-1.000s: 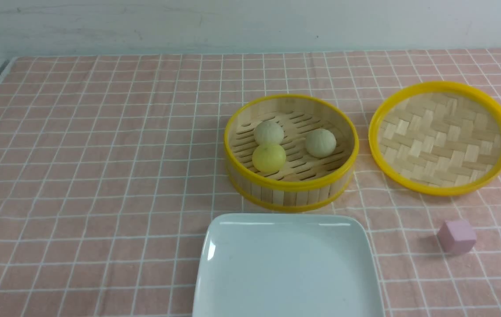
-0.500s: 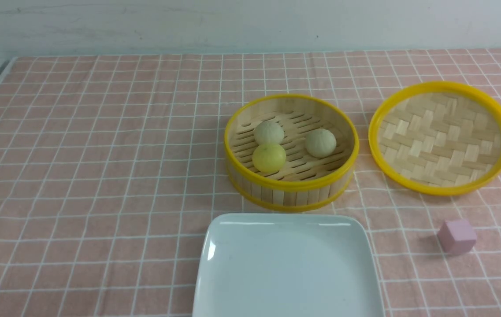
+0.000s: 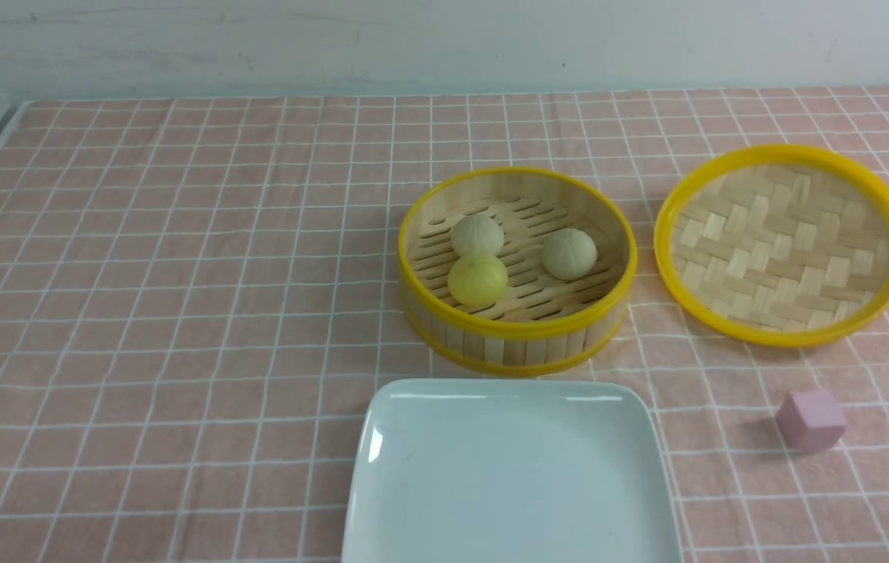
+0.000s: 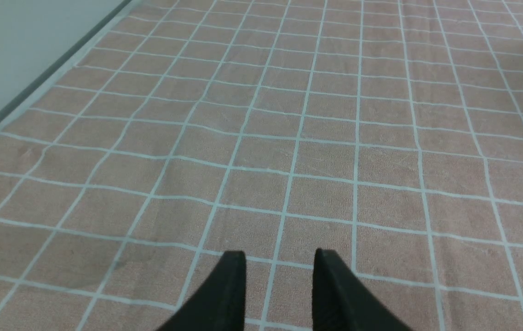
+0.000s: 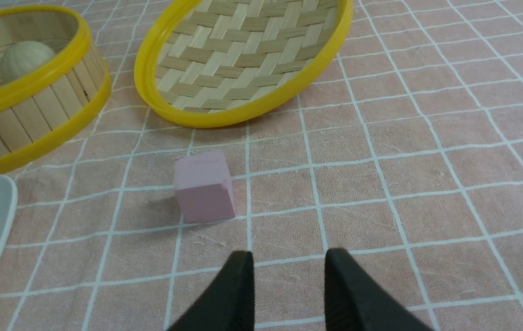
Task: Put the steamed buns into the plate on the pink tablecloth.
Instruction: 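Reach toward a bun in the bamboo steamer with the right gripper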
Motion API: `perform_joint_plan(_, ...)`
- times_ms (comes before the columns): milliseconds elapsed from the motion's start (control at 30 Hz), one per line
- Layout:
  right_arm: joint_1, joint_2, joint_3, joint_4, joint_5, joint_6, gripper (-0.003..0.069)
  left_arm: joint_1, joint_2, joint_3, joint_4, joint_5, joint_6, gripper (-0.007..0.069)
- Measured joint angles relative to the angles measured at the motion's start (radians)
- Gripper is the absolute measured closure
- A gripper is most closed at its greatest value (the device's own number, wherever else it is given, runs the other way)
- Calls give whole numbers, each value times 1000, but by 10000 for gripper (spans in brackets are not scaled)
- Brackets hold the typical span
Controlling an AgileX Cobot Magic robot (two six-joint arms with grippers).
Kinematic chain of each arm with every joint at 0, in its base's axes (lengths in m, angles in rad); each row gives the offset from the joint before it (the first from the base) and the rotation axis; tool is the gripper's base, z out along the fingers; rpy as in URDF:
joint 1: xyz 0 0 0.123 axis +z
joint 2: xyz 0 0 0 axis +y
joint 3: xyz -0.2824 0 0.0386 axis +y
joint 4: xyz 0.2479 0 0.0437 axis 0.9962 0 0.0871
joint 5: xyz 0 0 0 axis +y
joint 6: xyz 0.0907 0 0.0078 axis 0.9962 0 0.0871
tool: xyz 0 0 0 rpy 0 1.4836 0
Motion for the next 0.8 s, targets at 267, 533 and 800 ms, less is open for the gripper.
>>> perform_joint_plan(267, 0, 0, 0, 0, 0, 0, 420, 0, 0, 0, 0, 0, 0, 384)
perform_joint_plan(533, 0, 0, 1, 40, -9, 20, 420, 0, 0, 0, 0, 0, 0, 384)
perform_joint_plan(800, 0, 0, 12, 602, -34, 376, 420, 0, 0, 0, 0, 0, 0, 384)
